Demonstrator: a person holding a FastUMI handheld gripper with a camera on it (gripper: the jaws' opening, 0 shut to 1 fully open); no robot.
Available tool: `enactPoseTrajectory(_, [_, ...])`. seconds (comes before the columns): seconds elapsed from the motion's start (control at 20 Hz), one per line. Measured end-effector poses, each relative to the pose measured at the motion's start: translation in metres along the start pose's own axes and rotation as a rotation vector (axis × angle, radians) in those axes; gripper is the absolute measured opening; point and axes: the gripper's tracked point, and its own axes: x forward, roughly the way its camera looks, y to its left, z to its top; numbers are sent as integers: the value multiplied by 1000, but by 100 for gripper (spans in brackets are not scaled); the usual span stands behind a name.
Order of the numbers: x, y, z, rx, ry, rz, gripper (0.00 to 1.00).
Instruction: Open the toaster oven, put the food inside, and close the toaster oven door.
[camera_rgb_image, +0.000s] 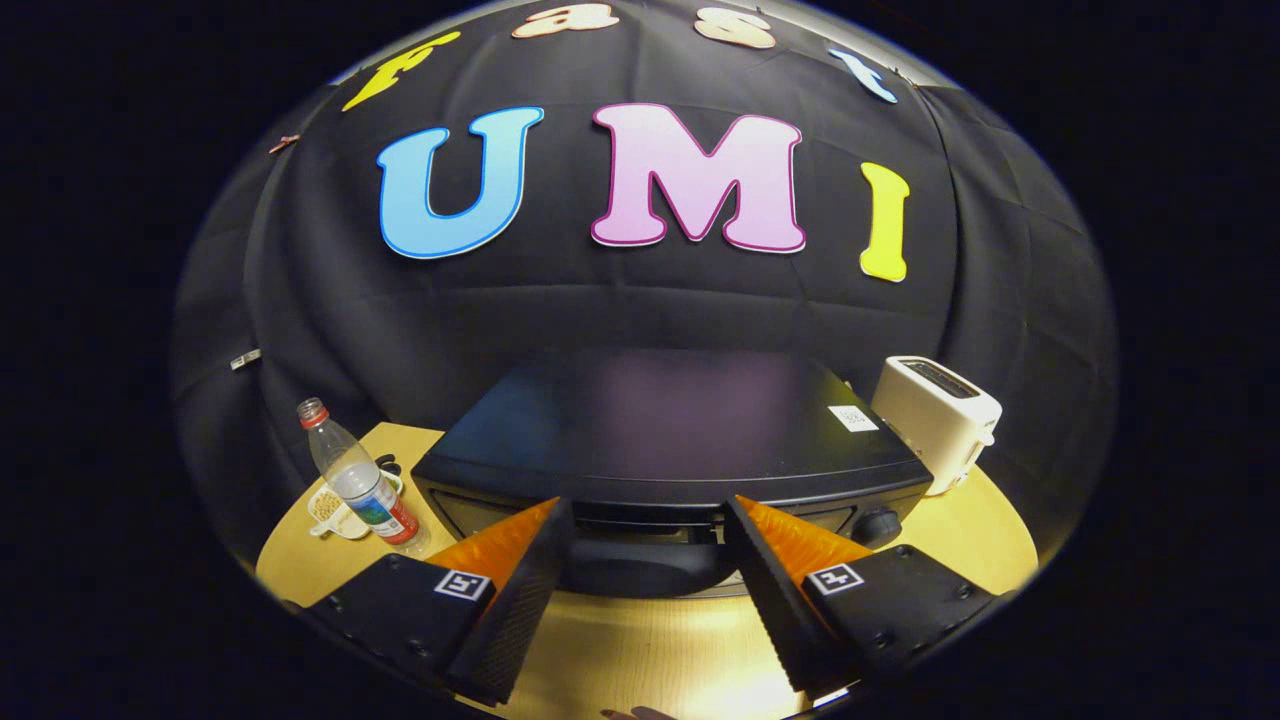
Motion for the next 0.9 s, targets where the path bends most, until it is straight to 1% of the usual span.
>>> enactPoseTrajectory(0.2, [-9, -3, -12, -1, 17, 3, 98])
enactPoseTrajectory(0.35, [-27, -4, -25, 3, 32, -5, 98])
enactPoseTrajectory(0.45, [-39, -4, -39, -2, 70, -9, 97])
enactPoseTrajectory(0.65, [-56, -4, -62, -7, 143, 16, 97])
enactPoseTrajectory(0.9, [-73, -6, -103, -5, 284, 23, 97])
